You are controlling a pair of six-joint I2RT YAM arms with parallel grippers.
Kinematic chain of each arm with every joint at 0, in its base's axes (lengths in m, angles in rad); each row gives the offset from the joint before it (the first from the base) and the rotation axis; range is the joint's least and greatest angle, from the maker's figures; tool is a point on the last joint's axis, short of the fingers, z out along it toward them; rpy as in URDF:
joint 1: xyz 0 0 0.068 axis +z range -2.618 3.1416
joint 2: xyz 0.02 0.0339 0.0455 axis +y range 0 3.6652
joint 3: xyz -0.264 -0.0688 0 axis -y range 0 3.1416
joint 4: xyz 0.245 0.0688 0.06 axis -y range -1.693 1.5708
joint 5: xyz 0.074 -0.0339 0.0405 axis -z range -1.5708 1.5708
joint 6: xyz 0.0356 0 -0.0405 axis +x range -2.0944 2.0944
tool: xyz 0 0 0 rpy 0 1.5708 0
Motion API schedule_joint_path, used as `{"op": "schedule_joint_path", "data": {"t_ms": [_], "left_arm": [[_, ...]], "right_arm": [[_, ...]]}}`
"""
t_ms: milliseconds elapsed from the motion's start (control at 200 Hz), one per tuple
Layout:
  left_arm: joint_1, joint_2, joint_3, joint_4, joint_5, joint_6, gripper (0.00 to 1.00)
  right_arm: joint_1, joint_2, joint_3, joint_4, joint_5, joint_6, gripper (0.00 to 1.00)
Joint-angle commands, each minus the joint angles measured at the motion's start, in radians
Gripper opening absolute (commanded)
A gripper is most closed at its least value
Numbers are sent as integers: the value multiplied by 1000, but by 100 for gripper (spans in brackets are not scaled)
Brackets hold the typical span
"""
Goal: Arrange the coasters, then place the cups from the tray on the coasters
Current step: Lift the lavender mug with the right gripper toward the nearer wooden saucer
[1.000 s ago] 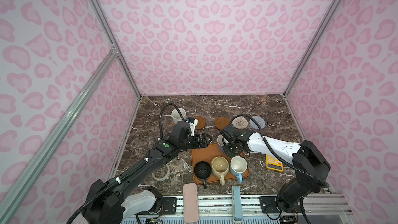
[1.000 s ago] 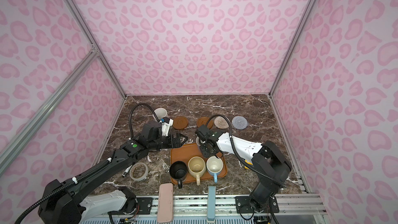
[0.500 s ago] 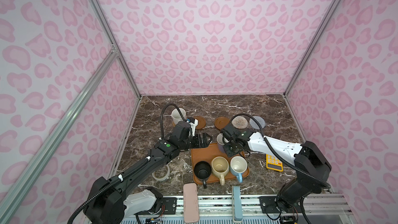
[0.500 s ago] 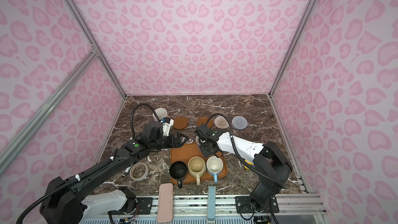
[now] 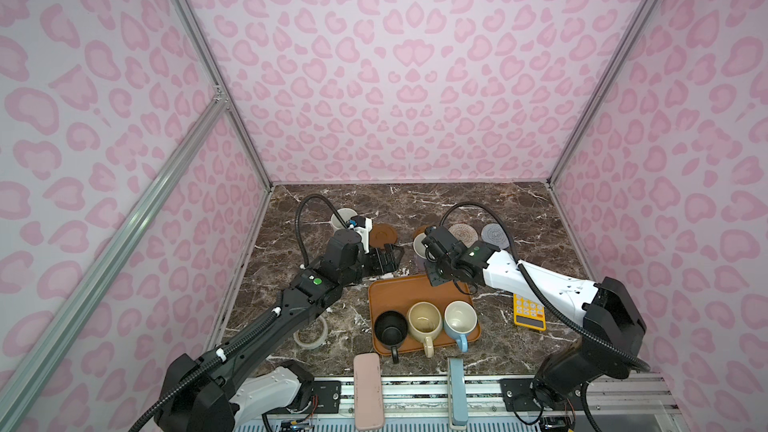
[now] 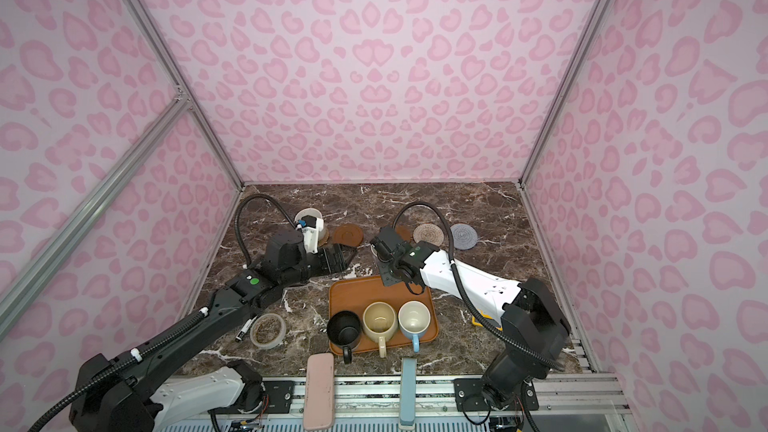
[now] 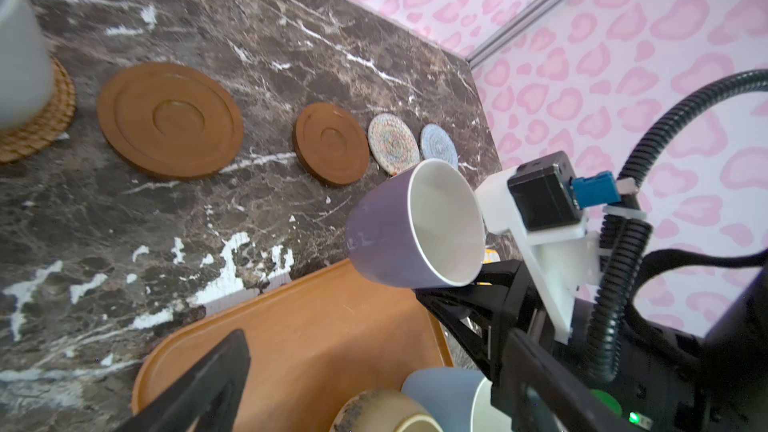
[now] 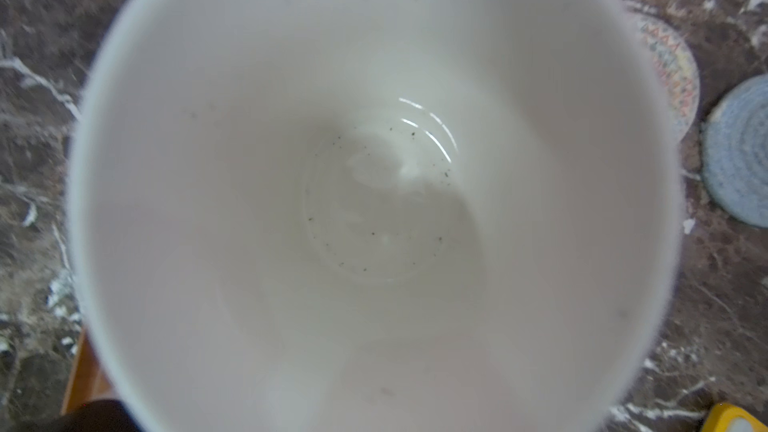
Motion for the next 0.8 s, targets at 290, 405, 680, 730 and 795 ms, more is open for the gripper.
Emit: {"op": "schedule_joint_path", "data": {"t_ms": [290,405,680,730,795], "left_arm": [[194,13,84,-66,97,41,96],[244,34,93,-78,105,53,96],[335,64,98,-119,88,91,95],[356,68,95,-117,99,95,96],[371,74,89,-111,112,98,97]], "right_arm": [[4,220,308,81,85,54,0],[2,327,429,47,91,57,0],[4,582,732,-39,60,53,0],[3,625,790,-64,55,53,0],[3,676,850,-93,51,55,0]]}}
